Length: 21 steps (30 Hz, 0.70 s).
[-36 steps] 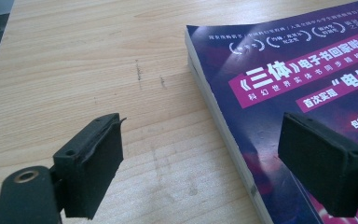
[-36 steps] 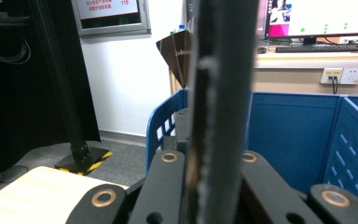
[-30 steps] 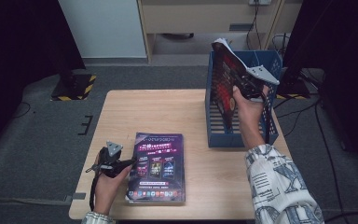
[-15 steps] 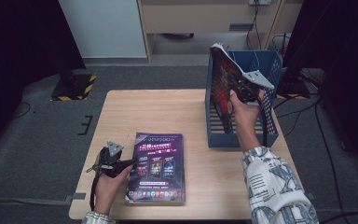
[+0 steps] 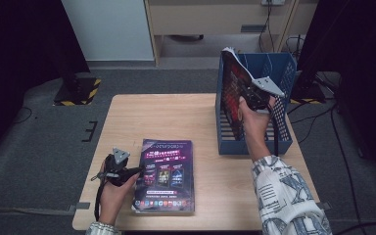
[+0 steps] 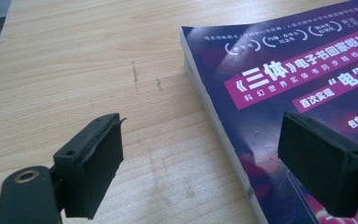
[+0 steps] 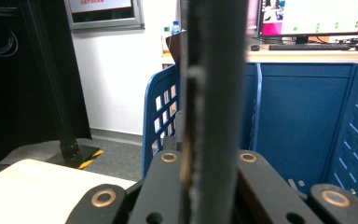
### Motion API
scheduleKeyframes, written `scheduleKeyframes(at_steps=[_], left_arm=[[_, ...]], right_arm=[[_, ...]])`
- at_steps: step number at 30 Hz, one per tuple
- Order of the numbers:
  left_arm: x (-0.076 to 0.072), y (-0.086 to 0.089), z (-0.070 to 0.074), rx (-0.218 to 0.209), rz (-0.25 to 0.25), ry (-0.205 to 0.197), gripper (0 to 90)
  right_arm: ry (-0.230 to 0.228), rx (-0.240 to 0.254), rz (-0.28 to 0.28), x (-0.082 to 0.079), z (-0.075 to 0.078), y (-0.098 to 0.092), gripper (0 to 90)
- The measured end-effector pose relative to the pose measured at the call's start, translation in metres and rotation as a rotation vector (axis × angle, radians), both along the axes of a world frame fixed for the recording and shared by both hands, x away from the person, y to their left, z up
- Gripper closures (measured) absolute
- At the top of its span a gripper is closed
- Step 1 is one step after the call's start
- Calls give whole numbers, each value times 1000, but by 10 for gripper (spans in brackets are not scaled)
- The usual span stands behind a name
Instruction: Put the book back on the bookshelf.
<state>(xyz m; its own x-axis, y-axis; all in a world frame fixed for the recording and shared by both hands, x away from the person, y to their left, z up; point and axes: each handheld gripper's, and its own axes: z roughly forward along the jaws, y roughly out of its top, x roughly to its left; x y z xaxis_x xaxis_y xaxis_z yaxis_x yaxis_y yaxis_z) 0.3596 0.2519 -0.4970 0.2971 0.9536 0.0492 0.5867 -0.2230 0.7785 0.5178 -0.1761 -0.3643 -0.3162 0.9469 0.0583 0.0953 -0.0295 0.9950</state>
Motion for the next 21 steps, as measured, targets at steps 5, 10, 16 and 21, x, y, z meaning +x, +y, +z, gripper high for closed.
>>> scheduleKeyframes(at_steps=[5,10,16,21], left_arm=[[0,0,0,4,-4,3,135],[0,-1,0,6,-8,4,135],[0,-1,0,6,-7,3,132],[0,-1,0,5,-7,3,132]], right_arm=[[2,-12,-13,-1,-2,2,869],[7,-12,-6,0,-3,5,868],[14,-20,-6,-1,-4,10,867],[23,-35,-5,-3,-7,15,867]])
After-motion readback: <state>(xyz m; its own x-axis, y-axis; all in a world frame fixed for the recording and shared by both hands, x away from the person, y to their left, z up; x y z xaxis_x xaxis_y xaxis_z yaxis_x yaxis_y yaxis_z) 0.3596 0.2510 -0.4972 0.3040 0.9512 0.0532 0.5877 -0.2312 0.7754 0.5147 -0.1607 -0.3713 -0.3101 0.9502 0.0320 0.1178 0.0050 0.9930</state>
